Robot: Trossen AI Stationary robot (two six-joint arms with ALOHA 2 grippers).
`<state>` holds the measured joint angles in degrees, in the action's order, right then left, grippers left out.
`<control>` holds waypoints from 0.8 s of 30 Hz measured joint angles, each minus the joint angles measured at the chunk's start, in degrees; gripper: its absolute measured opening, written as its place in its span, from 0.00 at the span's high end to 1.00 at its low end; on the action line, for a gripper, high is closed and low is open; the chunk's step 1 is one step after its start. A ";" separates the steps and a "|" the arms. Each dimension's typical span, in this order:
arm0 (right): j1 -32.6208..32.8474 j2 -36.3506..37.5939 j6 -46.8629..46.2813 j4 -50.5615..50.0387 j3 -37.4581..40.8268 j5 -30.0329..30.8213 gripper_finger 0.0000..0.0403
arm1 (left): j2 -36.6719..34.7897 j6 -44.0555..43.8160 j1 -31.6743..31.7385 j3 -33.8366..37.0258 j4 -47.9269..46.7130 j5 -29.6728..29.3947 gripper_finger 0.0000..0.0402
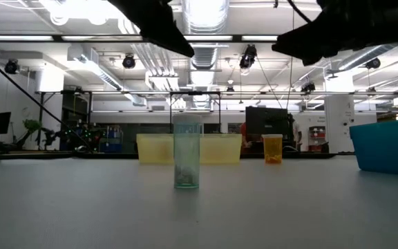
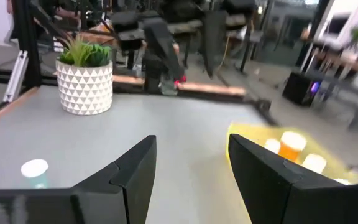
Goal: Pick and place medicine bottles into bin by pill shape (circle, oval)
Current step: Put the orange pill bottle into the yellow bin
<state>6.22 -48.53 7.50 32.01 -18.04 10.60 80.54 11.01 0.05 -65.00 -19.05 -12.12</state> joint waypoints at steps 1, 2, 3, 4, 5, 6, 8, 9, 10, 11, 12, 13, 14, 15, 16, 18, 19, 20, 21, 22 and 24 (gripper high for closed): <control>0.02 0.00 -1.91 -1.00 0.00 -0.01 0.52 | -0.34 0.19 -0.61 1.49 1.92 0.00 0.61; 0.02 0.01 -3.83 -1.90 0.00 -0.01 0.52 | -0.79 0.52 -1.06 3.01 4.04 -0.05 0.61; 0.02 0.00 -6.07 -2.76 0.00 -0.05 0.52 | -1.21 1.23 -1.46 4.45 6.39 -0.07 0.61; 0.03 0.00 -8.21 -3.43 0.00 -0.07 0.52 | -1.59 1.71 -1.81 5.98 9.03 -0.16 0.61; 0.13 0.00 -10.59 -3.89 0.00 -0.08 0.52 | -2.02 2.50 -2.02 7.55 11.79 -0.16 0.61; 0.27 0.00 -12.29 -4.54 -0.03 -0.07 0.52 | -2.37 3.05 -2.17 9.06 14.36 -0.17 0.61; 0.89 0.00 -15.49 -5.90 -0.30 -0.06 0.52 | -2.94 4.68 -2.16 12.14 20.72 -0.14 0.61; 1.33 -0.06 -16.75 -5.93 -0.48 -0.14 0.52 | -3.10 6.03 -2.13 13.55 23.50 -0.18 0.61; 1.70 -0.14 -17.70 -5.94 -0.79 -0.14 0.52 | -3.24 7.77 -2.13 14.90 26.49 -0.19 0.61; 2.16 -0.33 -18.70 -5.86 -1.29 -0.14 0.52 | -3.46 9.66 -2.06 16.06 29.42 -0.22 0.61; 2.60 -0.51 -19.68 -5.82 -1.96 -0.14 0.52 | -3.62 11.32 -2.02 17.05 31.81 -0.22 0.61; 3.03 -0.88 -20.23 -5.85 -2.70 -0.12 0.52 | -3.70 12.48 -2.00 17.89 34.54 -0.22 0.61; 3.38 -1.31 -20.83 -5.94 -3.63 -0.12 0.52 | -3.70 13.46 -1.98 18.66 37.73 -0.21 0.61; 3.81 -1.87 -21.14 -6.07 -4.68 -0.12 0.52 | -3.74 14.34 -1.98 19.55 40.49 -0.20 0.61; 4.19 -2.60 -21.28 -6.09 -5.81 -0.08 0.52 | -3.76 15.01 -1.98 20.31 42.14 -0.22 0.61; 4.74 -4.13 -21.45 -6.19 -8.12 -0.10 0.52 | -3.78 15.31 -1.98 20.81 42.31 -0.21 0.61; 5.01 -5.24 -21.48 -6.18 -9.32 -0.08 0.52 | -3.98 15.29 -1.98 21.22 42.03 -0.23 0.61; 5.21 -6.40 -21.47 -5.99 -10.57 -0.10 0.52 | -4.35 15.29 -1.98 21.57 41.79 -0.29 0.61; 5.43 -7.59 -21.47 -6.03 -11.68 -0.08 0.52 | -4.67 15.30 -1.98 21.81 41.86 -0.29 0.61; 5.68 -8.94 -21.47 -6.23 -12.68 -0.07 0.52 | -5.15 15.36 -2.00 22.09 42.11 -0.29 0.61; 5.92 -12.02 -21.47 -6.23 -14.84 -0.05 0.52 | -6.92 15.36 -2.02 23.30 41.98 -0.30 0.61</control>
<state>12.14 -60.56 -13.98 25.78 -32.89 10.55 73.62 26.37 -1.98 -41.70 22.93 -12.42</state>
